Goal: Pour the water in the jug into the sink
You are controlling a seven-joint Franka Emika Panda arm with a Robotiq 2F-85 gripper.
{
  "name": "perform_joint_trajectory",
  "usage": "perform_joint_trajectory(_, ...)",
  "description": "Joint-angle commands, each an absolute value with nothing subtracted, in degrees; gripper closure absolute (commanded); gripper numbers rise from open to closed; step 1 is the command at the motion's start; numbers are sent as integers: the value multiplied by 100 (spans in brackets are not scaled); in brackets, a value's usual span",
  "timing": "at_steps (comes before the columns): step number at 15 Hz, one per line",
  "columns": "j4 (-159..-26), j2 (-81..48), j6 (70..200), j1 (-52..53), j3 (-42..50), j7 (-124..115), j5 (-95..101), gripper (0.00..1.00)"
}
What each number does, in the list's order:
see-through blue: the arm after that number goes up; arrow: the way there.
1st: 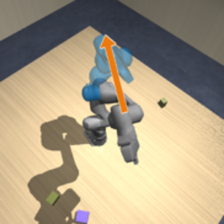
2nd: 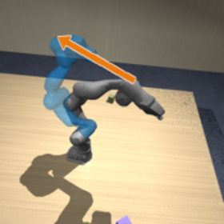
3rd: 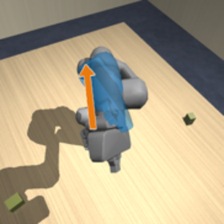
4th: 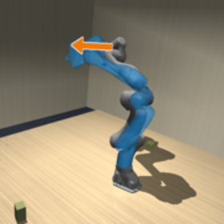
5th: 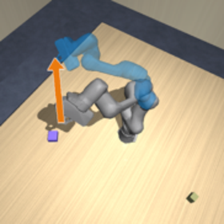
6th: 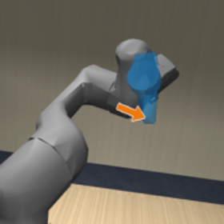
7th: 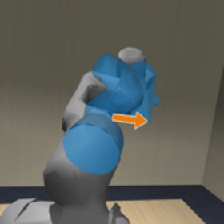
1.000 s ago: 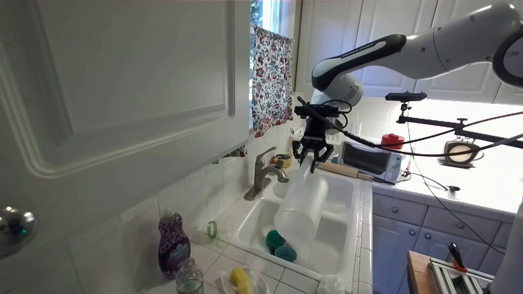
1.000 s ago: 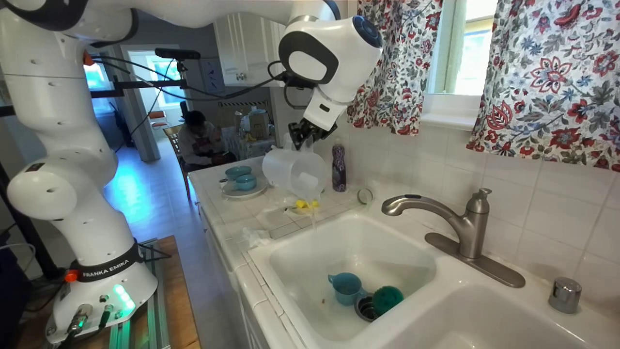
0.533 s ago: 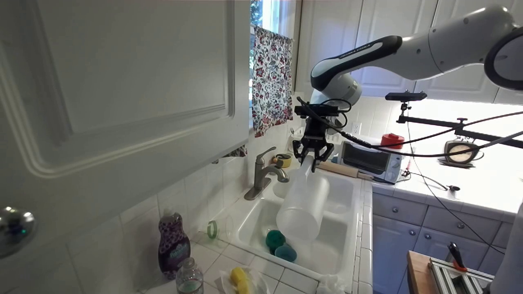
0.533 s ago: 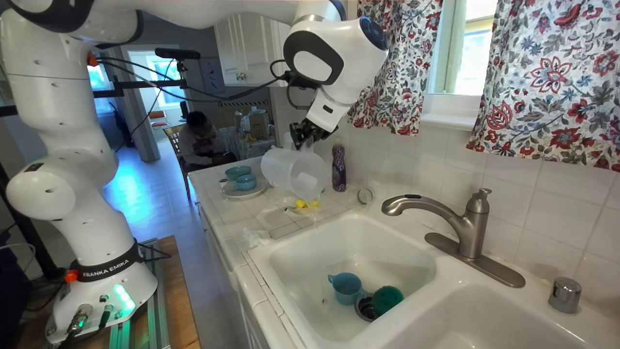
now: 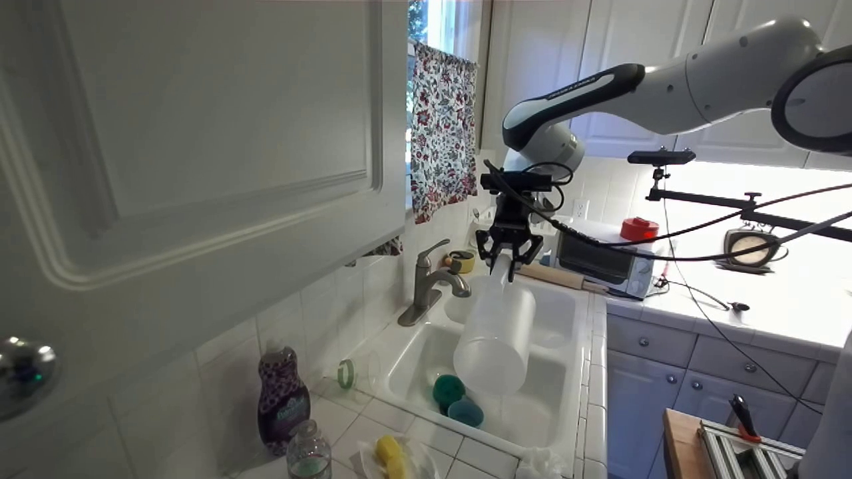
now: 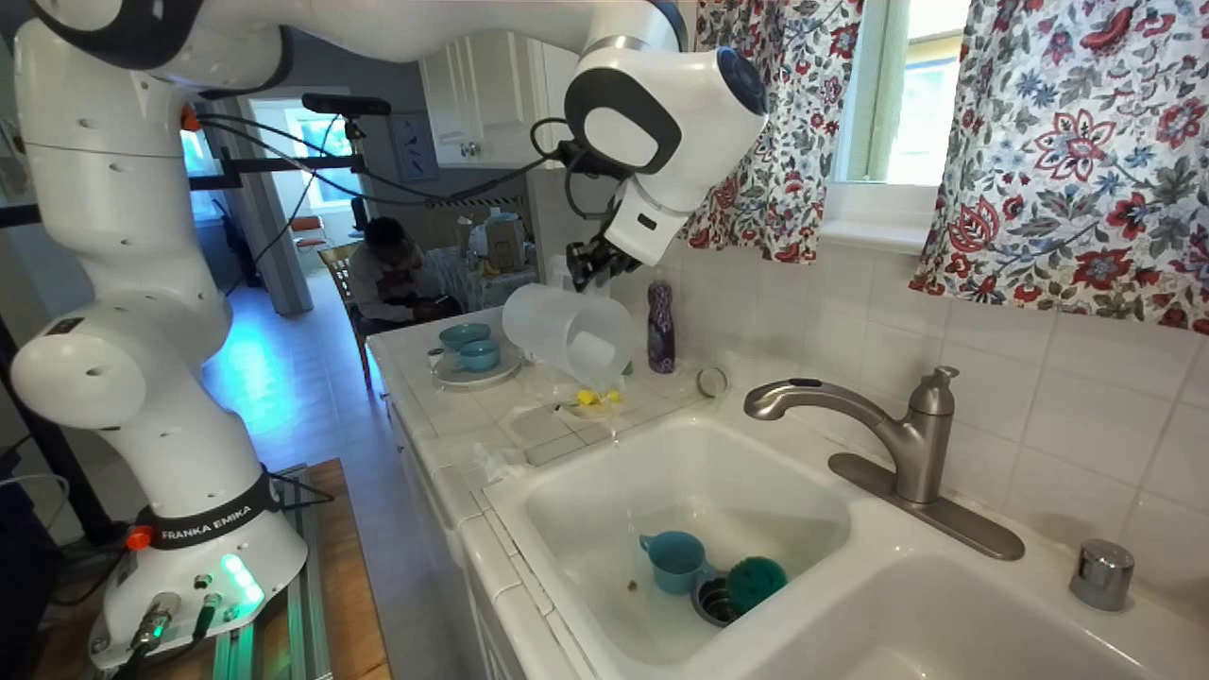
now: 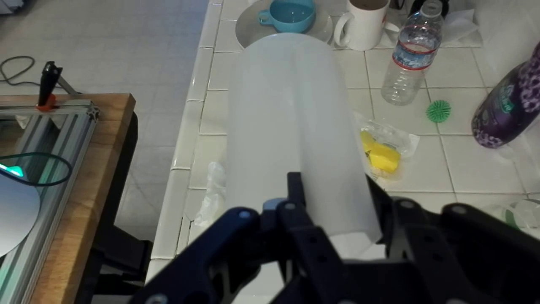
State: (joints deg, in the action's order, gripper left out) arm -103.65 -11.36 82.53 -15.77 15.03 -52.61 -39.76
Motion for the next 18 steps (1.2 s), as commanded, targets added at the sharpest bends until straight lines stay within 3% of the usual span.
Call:
perform_joint_trajectory(1, -10013, -1370, 7881, -1644, 1528, -5075, -4099, 91)
perform_joint_trajectory(18, -9365, -1923, 7199, -1840, 1561, -4995, -4242, 91)
